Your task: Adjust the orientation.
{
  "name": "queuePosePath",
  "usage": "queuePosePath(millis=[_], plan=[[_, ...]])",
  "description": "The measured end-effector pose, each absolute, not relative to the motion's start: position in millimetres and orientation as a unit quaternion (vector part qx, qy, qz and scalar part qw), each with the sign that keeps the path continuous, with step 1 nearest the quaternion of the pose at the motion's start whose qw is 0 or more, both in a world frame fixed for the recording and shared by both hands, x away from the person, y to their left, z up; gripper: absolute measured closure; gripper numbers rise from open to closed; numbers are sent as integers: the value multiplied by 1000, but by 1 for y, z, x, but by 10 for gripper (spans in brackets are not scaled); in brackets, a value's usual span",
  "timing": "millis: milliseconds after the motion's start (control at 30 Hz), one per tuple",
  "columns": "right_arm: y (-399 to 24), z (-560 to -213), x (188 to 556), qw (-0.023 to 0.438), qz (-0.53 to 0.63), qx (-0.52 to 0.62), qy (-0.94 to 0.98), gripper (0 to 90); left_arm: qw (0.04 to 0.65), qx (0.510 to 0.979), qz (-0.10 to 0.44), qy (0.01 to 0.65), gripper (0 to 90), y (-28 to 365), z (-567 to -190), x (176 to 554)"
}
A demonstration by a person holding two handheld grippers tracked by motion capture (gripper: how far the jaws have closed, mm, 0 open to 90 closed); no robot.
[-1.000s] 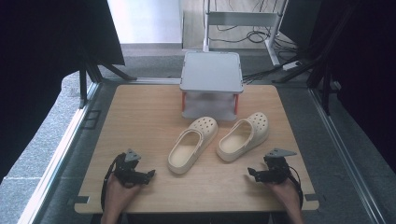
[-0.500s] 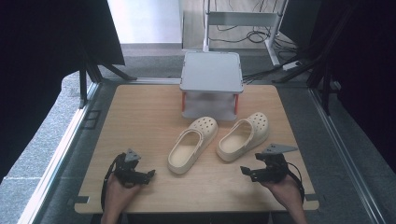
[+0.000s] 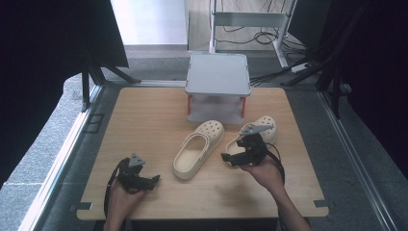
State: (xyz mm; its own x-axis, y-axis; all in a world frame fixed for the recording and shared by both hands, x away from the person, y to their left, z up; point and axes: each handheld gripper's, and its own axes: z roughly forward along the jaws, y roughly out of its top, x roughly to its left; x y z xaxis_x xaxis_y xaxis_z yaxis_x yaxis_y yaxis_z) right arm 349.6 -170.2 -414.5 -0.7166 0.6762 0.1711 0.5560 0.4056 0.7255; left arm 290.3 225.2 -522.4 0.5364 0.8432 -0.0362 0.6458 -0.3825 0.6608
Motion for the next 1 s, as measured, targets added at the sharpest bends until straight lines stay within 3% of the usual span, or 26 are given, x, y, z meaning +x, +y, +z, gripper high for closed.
queuePosePath(millis=[367, 867, 1000], plan=[[-115, -426, 383, 81, 364, 404, 836, 129, 318, 817, 155, 456, 0, 225, -522, 290], [-78, -452, 399, 102, 295, 450, 837, 134, 317, 817, 155, 456, 0, 225, -522, 290], [-78, -453, 398, 112, 289, 463, 830, 192, 317, 817, 155, 456, 0, 225, -522, 290]])
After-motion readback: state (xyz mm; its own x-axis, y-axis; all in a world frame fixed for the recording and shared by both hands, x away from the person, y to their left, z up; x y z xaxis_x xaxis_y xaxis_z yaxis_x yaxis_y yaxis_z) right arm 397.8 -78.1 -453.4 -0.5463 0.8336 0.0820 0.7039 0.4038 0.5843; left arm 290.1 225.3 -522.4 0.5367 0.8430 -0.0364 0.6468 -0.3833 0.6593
